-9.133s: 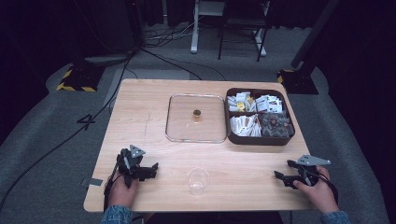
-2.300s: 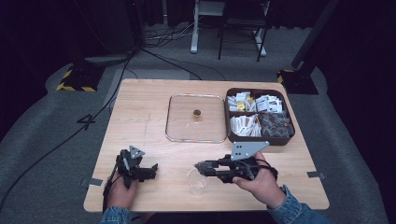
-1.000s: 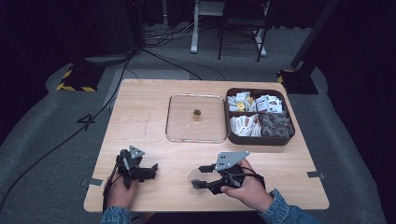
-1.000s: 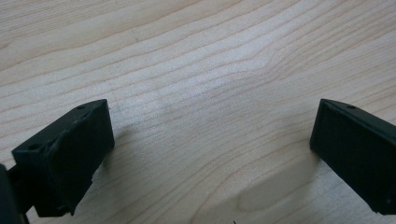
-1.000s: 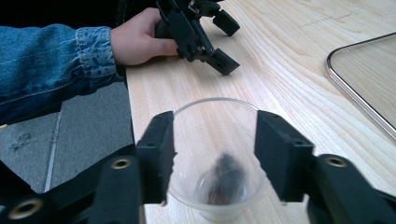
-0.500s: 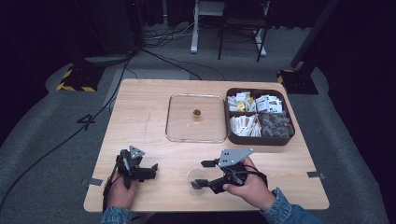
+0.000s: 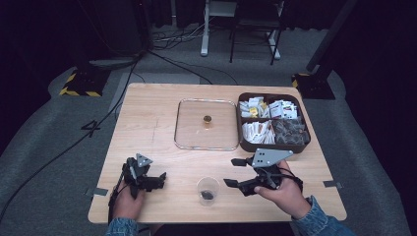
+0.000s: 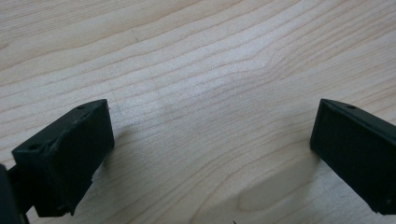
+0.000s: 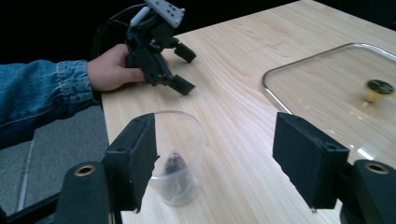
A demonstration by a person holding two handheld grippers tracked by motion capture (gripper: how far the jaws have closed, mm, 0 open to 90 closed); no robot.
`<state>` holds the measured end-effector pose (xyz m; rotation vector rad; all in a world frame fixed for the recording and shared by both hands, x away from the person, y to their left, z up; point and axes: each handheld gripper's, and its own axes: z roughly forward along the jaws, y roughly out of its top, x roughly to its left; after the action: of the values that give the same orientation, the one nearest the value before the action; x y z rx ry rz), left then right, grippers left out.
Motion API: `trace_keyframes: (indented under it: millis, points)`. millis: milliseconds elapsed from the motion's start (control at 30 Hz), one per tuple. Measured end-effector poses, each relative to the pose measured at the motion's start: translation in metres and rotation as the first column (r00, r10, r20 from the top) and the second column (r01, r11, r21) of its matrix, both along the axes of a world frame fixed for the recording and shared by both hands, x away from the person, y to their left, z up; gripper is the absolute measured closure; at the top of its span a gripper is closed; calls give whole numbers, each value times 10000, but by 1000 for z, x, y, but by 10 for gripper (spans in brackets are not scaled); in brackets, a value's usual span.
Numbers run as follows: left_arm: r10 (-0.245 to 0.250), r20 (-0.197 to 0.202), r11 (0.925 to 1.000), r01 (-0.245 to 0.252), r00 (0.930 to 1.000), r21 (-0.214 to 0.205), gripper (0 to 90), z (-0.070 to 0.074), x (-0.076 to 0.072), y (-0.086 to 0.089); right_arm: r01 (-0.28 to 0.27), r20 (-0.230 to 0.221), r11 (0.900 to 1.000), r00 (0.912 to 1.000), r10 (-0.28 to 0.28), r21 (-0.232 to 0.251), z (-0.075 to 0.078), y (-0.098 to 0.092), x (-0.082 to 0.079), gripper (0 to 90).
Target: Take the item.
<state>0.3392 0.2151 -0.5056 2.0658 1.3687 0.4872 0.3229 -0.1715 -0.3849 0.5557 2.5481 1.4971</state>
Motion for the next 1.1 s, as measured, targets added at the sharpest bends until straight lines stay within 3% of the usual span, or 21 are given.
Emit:
trace_keyframes:
  millis: [400,733,1100]
  points:
    - [4,2,10000,-4,10000,-4,0,0,0,0,1042,-41,9941,9945,-1044,-312,3,-47,11,246]
    - [-40,13,10000,40,10000,51,0,0,1,0,2183,-149,9736,9754,-2198,-663,-9,-84,25,221]
    - [-40,12,10000,40,10000,50,0,0,1,0,2991,-550,9447,9496,-3085,-1346,-37,-112,40,194]
